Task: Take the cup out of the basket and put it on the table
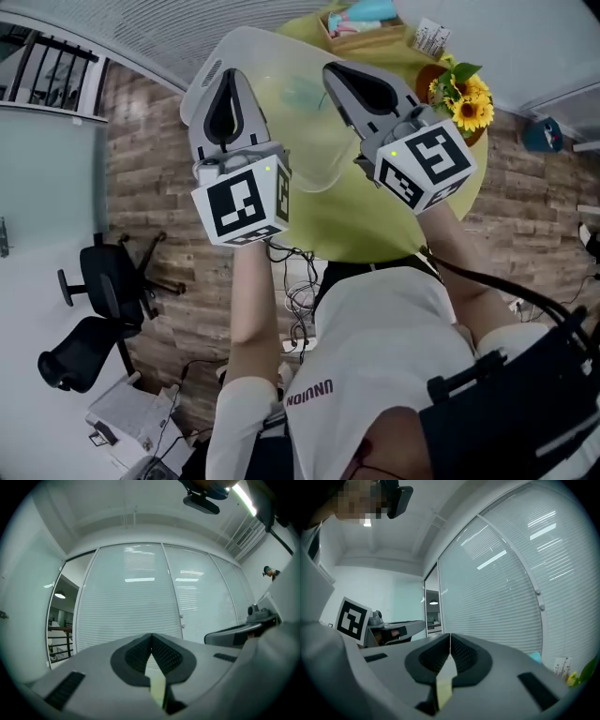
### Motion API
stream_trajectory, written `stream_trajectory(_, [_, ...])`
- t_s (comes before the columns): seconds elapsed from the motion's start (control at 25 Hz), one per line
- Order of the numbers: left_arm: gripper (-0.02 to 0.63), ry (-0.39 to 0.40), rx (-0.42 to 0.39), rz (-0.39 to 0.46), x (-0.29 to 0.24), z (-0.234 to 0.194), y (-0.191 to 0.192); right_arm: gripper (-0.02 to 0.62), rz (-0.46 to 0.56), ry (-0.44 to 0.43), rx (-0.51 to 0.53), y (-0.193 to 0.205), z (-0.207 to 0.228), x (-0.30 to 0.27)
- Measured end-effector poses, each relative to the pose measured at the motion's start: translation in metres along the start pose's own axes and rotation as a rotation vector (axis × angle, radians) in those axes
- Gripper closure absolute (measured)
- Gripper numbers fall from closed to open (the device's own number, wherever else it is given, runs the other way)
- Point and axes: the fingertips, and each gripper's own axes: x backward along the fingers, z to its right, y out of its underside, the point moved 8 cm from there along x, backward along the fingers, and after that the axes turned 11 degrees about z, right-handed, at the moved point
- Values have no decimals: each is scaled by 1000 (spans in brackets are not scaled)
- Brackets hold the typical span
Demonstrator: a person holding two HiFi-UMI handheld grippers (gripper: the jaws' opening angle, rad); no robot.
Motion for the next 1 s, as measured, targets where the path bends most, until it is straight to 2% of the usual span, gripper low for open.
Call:
stream_trajectory(0.32, [592, 85, 52, -55, -29, -18, 33, 575, -19, 67, 15, 15, 5, -22])
stream_trajectory(0.48, [592, 138, 101, -115, -44, -25, 53, 575, -34, 87, 26, 19, 6, -31])
stream_trajectory(0.88, [591, 256, 163, -261, -75, -29, 109, 575, -61, 119, 33, 30, 15, -46])
stream_trajectory(1.0, [591, 304, 209, -335, -80, -28, 125, 575, -67, 124, 31, 32, 17, -47])
